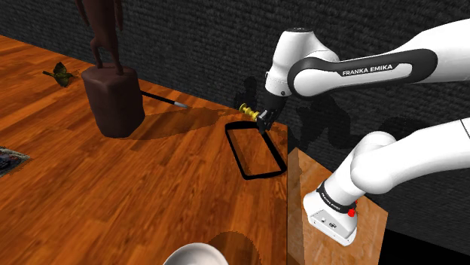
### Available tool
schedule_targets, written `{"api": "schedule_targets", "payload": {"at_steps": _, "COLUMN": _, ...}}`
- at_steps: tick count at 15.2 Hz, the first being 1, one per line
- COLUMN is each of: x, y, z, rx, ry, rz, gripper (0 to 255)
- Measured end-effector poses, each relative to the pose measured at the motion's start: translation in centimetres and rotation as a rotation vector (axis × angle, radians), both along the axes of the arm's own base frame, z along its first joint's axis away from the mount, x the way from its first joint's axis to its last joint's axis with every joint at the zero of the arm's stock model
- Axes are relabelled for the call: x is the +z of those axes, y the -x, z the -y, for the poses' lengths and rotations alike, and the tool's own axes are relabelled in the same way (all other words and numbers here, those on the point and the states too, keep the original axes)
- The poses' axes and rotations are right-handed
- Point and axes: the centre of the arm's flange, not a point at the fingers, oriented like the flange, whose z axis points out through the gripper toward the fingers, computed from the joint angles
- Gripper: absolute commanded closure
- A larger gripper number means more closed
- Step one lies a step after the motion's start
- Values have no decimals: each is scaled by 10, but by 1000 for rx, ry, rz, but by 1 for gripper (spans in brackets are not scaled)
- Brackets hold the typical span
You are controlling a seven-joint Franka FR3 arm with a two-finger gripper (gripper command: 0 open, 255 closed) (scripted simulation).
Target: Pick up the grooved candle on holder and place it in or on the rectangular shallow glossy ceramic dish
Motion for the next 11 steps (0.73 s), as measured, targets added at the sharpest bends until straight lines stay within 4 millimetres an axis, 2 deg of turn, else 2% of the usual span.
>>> {"api": "schedule_targets", "payload": {"at_steps": 1, "x": 0, "y": 0, "z": 0, "rx": 0, "ry": 0, "rz": 0, "gripper": 0}}
{"api": "schedule_targets", "payload": {"at_steps": 7, "x": 0, "y": 0, "z": 0, "rx": 0, "ry": 0, "rz": 0, "gripper": 0}}
{"api": "schedule_targets", "payload": {"at_steps": 11, "x": 36, "y": -2, "z": 1, "rx": 0, "ry": 0, "rz": 2, "gripper": 0}}
